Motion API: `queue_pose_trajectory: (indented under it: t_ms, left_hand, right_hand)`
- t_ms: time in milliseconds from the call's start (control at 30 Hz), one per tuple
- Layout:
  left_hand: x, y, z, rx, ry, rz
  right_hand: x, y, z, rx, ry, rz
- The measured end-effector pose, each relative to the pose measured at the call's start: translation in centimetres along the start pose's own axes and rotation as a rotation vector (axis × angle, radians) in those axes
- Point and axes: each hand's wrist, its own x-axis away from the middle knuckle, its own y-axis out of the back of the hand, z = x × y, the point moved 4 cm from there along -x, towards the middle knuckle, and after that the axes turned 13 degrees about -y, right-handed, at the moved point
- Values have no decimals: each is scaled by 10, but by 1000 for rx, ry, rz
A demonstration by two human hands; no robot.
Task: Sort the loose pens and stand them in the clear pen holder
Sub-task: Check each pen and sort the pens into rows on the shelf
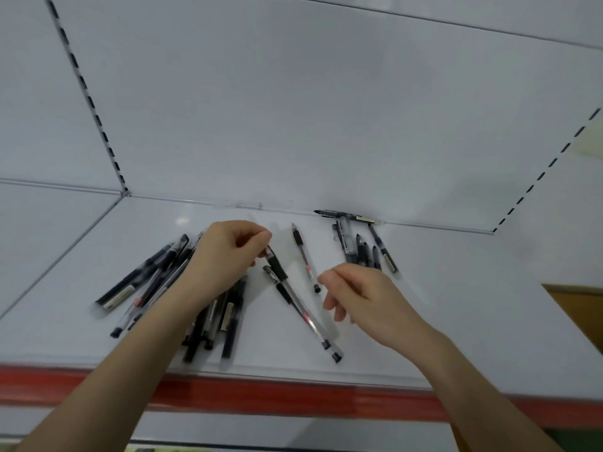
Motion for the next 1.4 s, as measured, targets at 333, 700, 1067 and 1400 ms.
queue_pose_trajectory:
  t_ms: [333,700,1067,1400]
  left_hand:
    - [0,-5,7,-656,-95,178]
    - [-20,-23,-9,-541,-187,227]
    - [-87,-115,-2,-409,-149,437]
    - [-94,-120,1,-483,-194,726]
  right_hand:
    - [-38,-2,13,336,12,-220]
    - [-45,17,2,267,-90,-235]
    - [14,71,-61,-31,-231,-373]
    - [13,69,-72,-48,-244,-361]
